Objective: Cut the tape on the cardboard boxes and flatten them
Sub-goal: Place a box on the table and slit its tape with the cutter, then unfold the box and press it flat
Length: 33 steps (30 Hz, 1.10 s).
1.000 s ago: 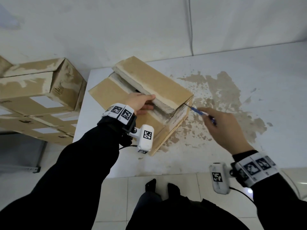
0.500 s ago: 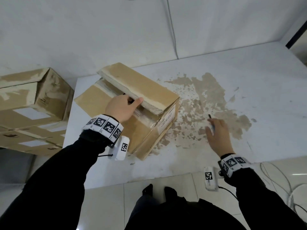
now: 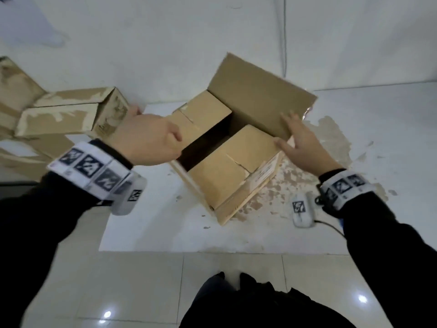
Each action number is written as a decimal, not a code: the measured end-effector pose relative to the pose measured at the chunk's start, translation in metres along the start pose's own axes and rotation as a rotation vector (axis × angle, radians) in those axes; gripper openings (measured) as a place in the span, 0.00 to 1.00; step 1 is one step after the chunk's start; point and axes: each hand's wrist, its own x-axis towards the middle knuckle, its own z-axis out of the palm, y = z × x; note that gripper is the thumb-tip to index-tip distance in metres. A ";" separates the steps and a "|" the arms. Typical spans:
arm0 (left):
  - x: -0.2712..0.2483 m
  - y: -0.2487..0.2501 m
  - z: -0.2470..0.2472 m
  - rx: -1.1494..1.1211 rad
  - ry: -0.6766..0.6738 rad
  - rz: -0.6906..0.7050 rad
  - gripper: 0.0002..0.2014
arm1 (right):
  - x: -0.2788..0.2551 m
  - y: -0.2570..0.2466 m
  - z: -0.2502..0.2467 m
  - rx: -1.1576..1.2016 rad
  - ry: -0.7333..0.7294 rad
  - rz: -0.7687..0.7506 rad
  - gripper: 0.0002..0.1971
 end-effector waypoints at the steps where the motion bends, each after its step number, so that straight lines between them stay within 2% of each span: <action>1: -0.012 -0.009 0.001 0.012 -0.069 -0.001 0.16 | 0.006 0.002 -0.006 -0.009 -0.060 0.059 0.30; 3: -0.029 -0.022 0.014 0.010 -0.246 0.007 0.23 | 0.015 0.005 -0.009 -0.056 -0.212 0.121 0.30; 5: -0.033 -0.027 0.039 0.030 -0.360 0.041 0.30 | 0.019 0.008 -0.006 -0.038 -0.335 0.171 0.30; 7: -0.026 -0.029 0.068 0.068 -0.357 0.096 0.37 | 0.021 0.007 -0.004 -0.032 -0.387 0.203 0.31; 9: -0.013 -0.026 0.090 0.134 -0.295 0.166 0.42 | 0.026 0.003 -0.005 -0.087 -0.413 0.225 0.32; 12: 0.010 -0.019 0.111 0.205 -0.206 0.301 0.38 | 0.038 -0.015 -0.004 -0.263 -0.354 0.228 0.28; 14: 0.022 -0.016 0.119 0.197 -0.185 0.316 0.33 | 0.045 -0.040 0.006 -0.311 -0.310 0.163 0.24; 17: 0.033 -0.017 0.124 0.161 -0.153 0.312 0.29 | 0.052 -0.098 0.036 -0.278 -0.467 0.027 0.24; 19: 0.034 -0.019 0.123 0.152 -0.134 0.338 0.27 | 0.056 -0.127 0.059 -0.365 -0.587 -0.073 0.23; 21: 0.032 -0.021 0.122 0.150 -0.134 0.356 0.27 | 0.058 -0.143 0.069 -0.430 -0.672 -0.096 0.23; 23: 0.030 -0.023 0.125 0.140 -0.127 0.374 0.27 | 0.052 -0.153 0.054 -0.402 -0.630 -0.041 0.22; 26: 0.031 -0.025 0.131 0.124 -0.079 0.384 0.33 | 0.027 -0.165 0.011 -0.278 -0.363 0.005 0.19; 29: 0.032 -0.027 0.131 0.172 -0.038 0.408 0.32 | -0.021 -0.167 -0.029 -0.314 -0.203 0.072 0.16; 31: 0.029 -0.026 0.129 0.242 -0.004 0.416 0.34 | -0.058 -0.157 -0.040 -0.356 -0.173 0.206 0.16; 33: 0.024 -0.027 0.128 0.290 0.021 0.402 0.36 | -0.085 -0.135 -0.030 -0.318 -0.188 0.419 0.21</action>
